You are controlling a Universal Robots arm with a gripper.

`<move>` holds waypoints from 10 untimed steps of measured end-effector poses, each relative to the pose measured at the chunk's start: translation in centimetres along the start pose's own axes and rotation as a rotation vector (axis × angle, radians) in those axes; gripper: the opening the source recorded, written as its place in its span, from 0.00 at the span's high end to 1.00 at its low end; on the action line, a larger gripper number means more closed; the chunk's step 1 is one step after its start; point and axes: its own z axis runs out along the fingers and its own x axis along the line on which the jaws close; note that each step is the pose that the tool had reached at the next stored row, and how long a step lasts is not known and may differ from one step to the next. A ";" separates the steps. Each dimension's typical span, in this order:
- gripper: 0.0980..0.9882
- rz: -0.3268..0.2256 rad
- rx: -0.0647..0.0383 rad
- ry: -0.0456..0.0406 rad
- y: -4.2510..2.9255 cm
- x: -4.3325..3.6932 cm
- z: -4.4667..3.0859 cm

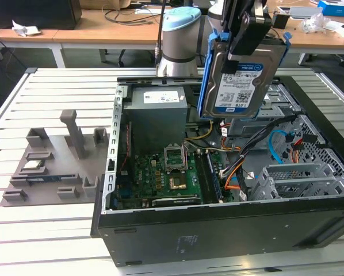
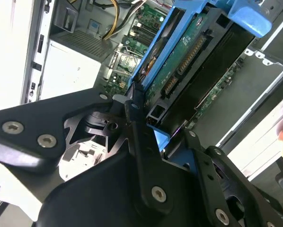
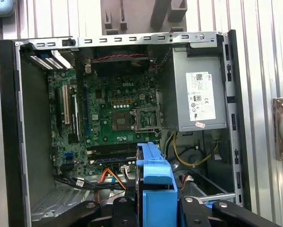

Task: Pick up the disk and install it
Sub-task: 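Pick up the disk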

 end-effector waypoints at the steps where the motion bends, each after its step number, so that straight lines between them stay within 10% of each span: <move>1: 0.70 0.000 0.000 0.0003 -0.01 0.19 -0.01; 10: 0.70 -0.001 0.000 0.0019 -0.11 2.20 -0.03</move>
